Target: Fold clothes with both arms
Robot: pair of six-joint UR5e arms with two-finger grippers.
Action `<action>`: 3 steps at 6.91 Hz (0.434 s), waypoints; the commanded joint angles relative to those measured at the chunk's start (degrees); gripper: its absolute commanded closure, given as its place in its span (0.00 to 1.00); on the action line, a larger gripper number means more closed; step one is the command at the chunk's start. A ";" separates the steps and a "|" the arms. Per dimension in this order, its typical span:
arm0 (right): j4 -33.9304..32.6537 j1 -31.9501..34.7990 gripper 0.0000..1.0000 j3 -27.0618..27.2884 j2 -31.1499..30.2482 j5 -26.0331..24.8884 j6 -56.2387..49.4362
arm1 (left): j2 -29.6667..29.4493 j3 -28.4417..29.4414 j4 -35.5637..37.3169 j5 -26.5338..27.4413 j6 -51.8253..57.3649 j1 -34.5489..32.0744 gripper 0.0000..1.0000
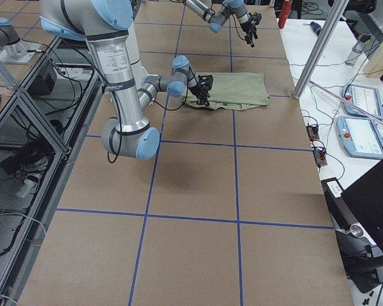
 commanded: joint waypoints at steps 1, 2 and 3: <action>-5.15 0.93 0.00 -0.38 3.67 1.93 -3.49 | 0.03 -0.10 0.00 0.00 0.00 0.05 0.00; -13.20 1.64 0.00 -0.56 9.45 5.16 -8.31 | 0.03 -0.10 0.00 -0.09 0.00 0.05 0.00; -16.85 1.82 0.00 -0.82 11.94 7.37 -11.75 | -0.05 -0.19 0.00 -0.26 0.00 0.05 0.00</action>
